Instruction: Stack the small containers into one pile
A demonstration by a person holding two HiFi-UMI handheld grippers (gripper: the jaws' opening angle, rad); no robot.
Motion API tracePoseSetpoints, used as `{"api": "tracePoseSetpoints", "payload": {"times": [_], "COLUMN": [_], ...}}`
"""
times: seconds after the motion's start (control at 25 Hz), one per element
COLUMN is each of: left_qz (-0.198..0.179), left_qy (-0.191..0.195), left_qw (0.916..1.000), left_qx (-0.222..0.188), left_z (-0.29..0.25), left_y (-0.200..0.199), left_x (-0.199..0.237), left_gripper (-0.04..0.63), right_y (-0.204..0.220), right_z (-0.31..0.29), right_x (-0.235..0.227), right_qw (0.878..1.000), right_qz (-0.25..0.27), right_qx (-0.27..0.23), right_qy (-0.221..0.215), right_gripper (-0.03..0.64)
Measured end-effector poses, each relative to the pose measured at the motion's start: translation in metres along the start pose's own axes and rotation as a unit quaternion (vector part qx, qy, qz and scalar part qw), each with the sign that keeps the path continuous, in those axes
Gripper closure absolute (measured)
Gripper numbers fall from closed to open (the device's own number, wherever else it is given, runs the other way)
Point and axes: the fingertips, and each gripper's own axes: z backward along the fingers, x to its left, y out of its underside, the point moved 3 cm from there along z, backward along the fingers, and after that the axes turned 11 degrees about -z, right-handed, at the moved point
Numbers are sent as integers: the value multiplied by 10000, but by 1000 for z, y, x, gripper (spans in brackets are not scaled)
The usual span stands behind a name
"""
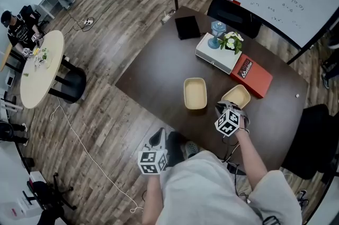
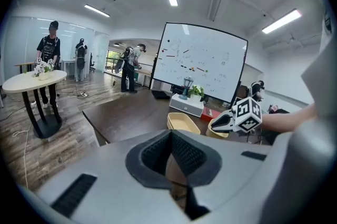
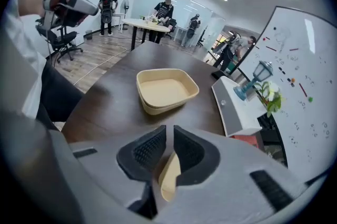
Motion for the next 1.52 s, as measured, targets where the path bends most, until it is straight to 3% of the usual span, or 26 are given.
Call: {"api": "tracePoseSetpoints", "payload": {"times": [0.24,0.44,0.76,0.92,1.24,1.4,1.52], "left_qz": [77,63,37,30,212,268,301], "left_qy": [-93,-69,-101,-109,-196,-219,-264], "left_qw": [9999,9999,9999,9999,9996,9994,9992], "left_qx": [-1,59,72,96,61,35,28], "left_z": [-2,-2,2,2,10,15,20], "left_y": [3,8,8,11,22,26,27], "left_x": [-1,-7,-5,-4,1,2,3], "left_gripper": [591,591,589,589,589,589,589], "right_y": [24,40,52,51,59,59,62], "right_z": [11,15,7,-5,-26,-36,-44], "right_x": [-24,-34,-25,-26,-21,-22,-22], "right_qw": [9931,9788,9674,9706,9798,9860,9837], "right_qz": [-1125,-2004,-2532,-2405,-1882,-1311,-1303], "right_qx": [79,-93,-9,30,677,1028,1238], "right_qy": [319,408,87,62,-25,17,-112], "right_gripper": [565,560,525,510,503,514,523]}}
